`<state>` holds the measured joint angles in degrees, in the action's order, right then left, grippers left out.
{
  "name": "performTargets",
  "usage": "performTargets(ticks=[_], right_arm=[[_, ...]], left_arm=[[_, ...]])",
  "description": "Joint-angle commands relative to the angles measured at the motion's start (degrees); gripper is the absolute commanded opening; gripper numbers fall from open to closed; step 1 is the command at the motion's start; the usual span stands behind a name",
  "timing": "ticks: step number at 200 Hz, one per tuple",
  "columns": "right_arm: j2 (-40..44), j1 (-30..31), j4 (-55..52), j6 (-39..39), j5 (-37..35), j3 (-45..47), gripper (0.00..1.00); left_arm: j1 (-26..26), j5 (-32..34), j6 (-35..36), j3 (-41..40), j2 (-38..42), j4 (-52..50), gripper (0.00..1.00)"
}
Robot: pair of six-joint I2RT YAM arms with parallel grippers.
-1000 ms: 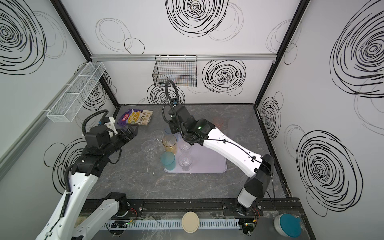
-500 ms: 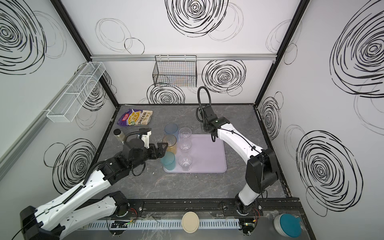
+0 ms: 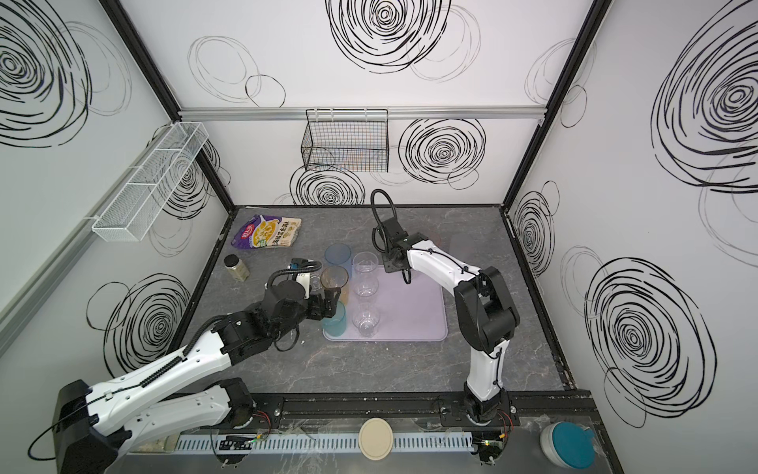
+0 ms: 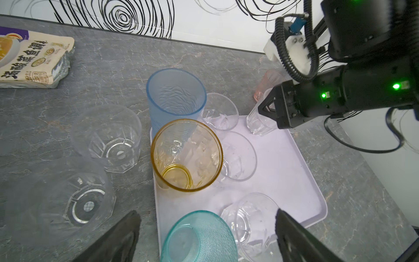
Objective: Place the glasses into the tray
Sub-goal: Place the glass on the tray.
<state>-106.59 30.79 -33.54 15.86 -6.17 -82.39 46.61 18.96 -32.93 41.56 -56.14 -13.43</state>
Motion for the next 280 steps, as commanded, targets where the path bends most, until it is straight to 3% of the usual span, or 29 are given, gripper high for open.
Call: performTargets(ticks=[1,170,280], right_arm=[[-1.0,1.2,0.2,0.4,0.2,-2.2,0.05],[-2.6,5.1,-5.7,1.1,0.7,-6.6,0.06],[-4.1,2.6,-4.5,-0.1,2.1,-5.2,0.11]], left_arm=[[-0.4,2.0,1.3,-1.2,0.3,2.6,0.96],[-2.3,1.4,1.9,-2.6,0.8,3.8,0.96],[-3.0,0.5,2.3,-2.8,1.1,4.1,0.96]])
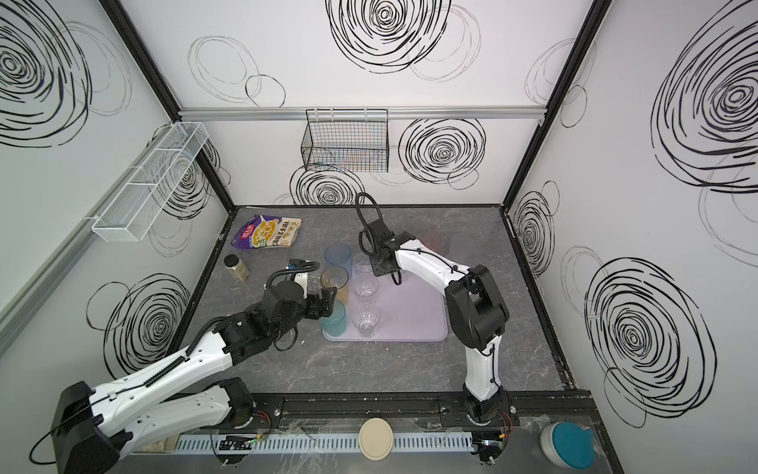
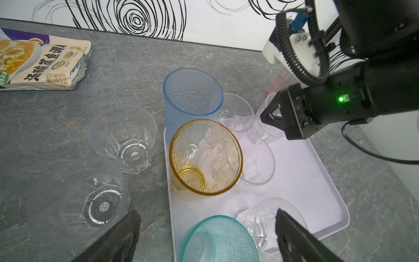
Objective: Place the glasses into the tray
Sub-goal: Place the glass on the tray.
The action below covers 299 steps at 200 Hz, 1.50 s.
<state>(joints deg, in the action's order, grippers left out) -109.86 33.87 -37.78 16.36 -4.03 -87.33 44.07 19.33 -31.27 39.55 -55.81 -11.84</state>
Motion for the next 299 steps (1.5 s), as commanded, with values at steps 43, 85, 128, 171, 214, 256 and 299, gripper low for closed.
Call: performTargets(ticks=[43,85,128,171,214,256,299], right_arm=[[-1.0,-0.4,-0.1,-0.5,0.0,0.4,0.17],[0.3,-0.5,-0.2,-0.7,-0.4,-0.2,0.20],[1.8,-0.5,-1.5,-0.7,0.3,-1.7,0.23],[6.8,-0.6,-3.3,-0.6,-0.9,-2.6,0.29],[14.7,-0.3,-3.3,1.1,0.8,0.2,0.35],[25.0,-0.1,3.3,1.7,4.7,10.8,0.39],[31.1,-0.3,8.4,2.3,4.6,18.6,0.39]], left_arm=[[-0.7,-0.2,0.8,-0.3,0.6,2.4,0.96],[-0.9,0.0,0.8,-0.2,1.1,2.2,0.96],[-3.0,0.8,0.7,0.9,1.7,0.0,0.97],[-18.9,-13.9,-0.6,0.1,5.3,-1.2,0.99],[-32.1,-25.5,-1.0,-1.1,5.5,-1.3,0.98],[-35.2,-21.2,3.4,0.3,-0.6,-2.1,0.85],[-34.3,-15.0,8.3,2.4,-5.8,-5.5,0.82]])
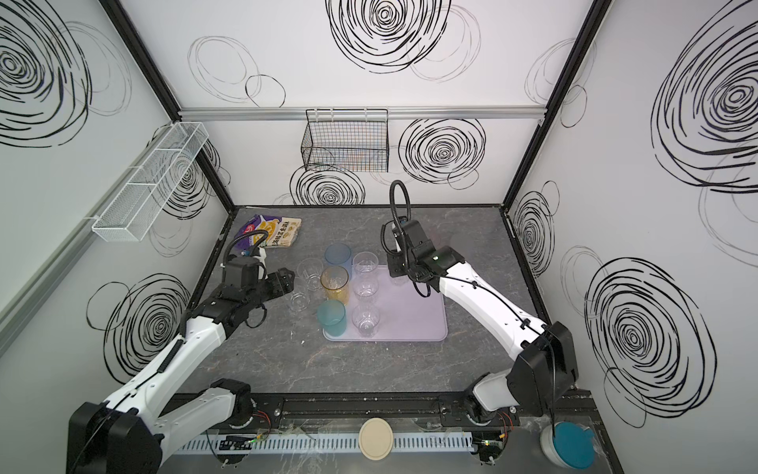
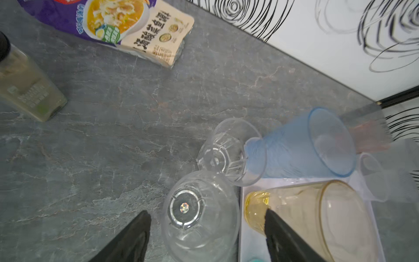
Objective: Place the glasses into the tray
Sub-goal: Place the glass on the tray, then pick up the glass from the middle-left of the table.
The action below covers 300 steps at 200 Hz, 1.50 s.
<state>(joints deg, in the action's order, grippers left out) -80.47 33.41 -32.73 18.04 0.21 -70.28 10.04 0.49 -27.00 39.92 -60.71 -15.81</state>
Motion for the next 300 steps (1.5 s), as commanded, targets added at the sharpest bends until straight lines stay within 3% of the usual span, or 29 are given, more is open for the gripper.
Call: performTargets(ticks=[1,44,73,99,165,190,220,239,300], right_arm=[[1.7,0.2,3.3,0.6,0.3,1.5,0.39],[2.7,0.4,4.8,0.9,1.5,3.5,0.40],[2.9,0.8,5.5,1.2,2.3,4.4,0.40],[3.4,1.0,5.8,1.2,2.4,5.2,0.40],[4.1,1.4,6.2,1.2,3.4,6.8,0.40],[4.1,2.0,6.4,1.6,3.6,7.1,0.40],[4.3,2.4,5.9,1.6,3.1,6.6,0.41],[4.7,2.3,5.4,1.5,2.6,6.3,0.41],[6.0,1.6,7.1,3.3,5.8,6.4,0.40]], left_arm=[[-0.3,3.9,4.0,2.0,-0.9,-1.5,0.82],[-2.3,4.7,7.5,3.7,-4.4,-4.2,0.78],[-2.2,6.1,10.1,5.7,-7.9,-6.4,0.64],[-1.4,6.3,10.2,6.4,-10.2,-6.2,0.61],[-0.4,8.3,10.2,5.9,-16.5,-3.6,0.42],[-0.6,8.0,10.4,5.9,-18.0,-3.7,0.28],[-0.5,7.7,10.4,6.5,-16.4,-4.6,0.15],[0.1,8.4,10.2,7.2,-14.3,-6.6,0.00],[2.2,9.4,8.5,11.5,-3.9,-14.5,0.00]])
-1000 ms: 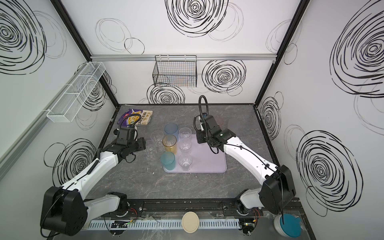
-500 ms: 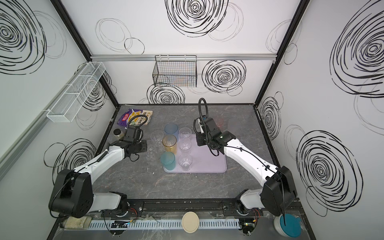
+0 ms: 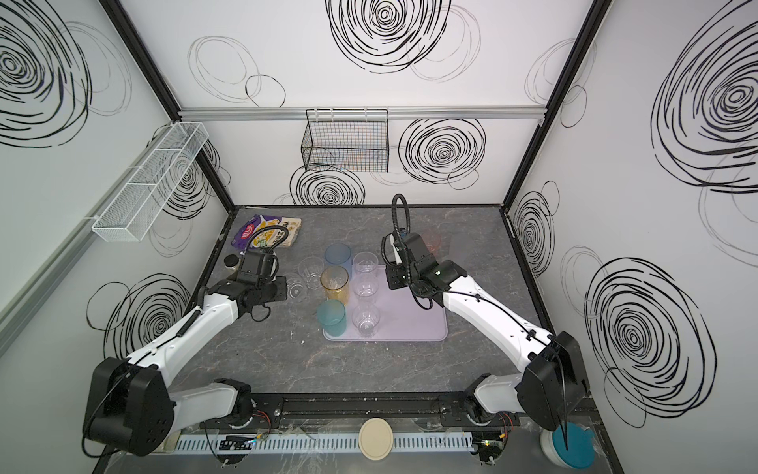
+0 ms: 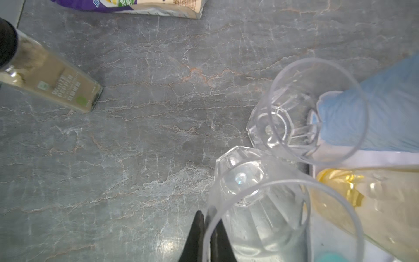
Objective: Place the glasses into the tray
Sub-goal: Pick up the glass from the middle-left of the table, then place the glass on the tray.
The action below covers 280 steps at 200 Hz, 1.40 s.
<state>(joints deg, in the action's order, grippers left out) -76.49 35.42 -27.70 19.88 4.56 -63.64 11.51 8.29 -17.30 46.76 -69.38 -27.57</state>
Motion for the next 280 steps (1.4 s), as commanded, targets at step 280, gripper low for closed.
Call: performTargets(ticks=[280], right_arm=[[16.1,-34.3,10.2,11.2,17.4,17.4,0.48]], left_arm=[[44.1,7.1,0.7,43.1,-39.5,-0.3,0.00]])
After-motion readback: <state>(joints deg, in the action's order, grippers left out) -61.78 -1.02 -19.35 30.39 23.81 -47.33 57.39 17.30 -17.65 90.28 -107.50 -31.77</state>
